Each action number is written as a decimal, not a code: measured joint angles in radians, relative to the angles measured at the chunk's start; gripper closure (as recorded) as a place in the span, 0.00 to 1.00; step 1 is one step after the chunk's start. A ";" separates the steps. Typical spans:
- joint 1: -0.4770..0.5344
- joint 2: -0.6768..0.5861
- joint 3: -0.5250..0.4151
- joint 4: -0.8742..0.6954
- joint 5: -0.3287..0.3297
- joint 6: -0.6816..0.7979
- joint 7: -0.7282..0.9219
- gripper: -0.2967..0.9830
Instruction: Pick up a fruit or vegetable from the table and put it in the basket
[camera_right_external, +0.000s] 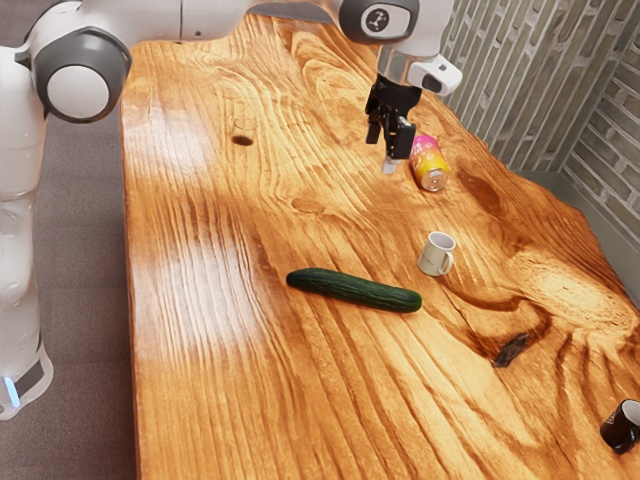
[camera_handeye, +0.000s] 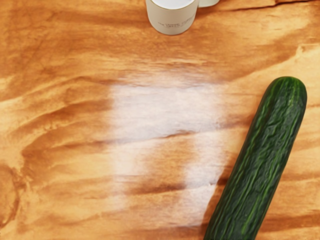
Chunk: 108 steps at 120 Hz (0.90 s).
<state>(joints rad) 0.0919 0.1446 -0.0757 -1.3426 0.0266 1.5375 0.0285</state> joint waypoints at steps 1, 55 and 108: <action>0.000 0.000 0.000 0.000 0.000 0.000 0.000 0.23; -0.004 -0.006 0.006 0.001 -0.030 -0.005 0.024 0.23; -0.007 -0.140 -0.223 -0.181 -0.005 0.002 0.035 0.23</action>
<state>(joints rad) 0.0853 0.0044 -0.2988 -1.5237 0.0220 1.5398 0.0635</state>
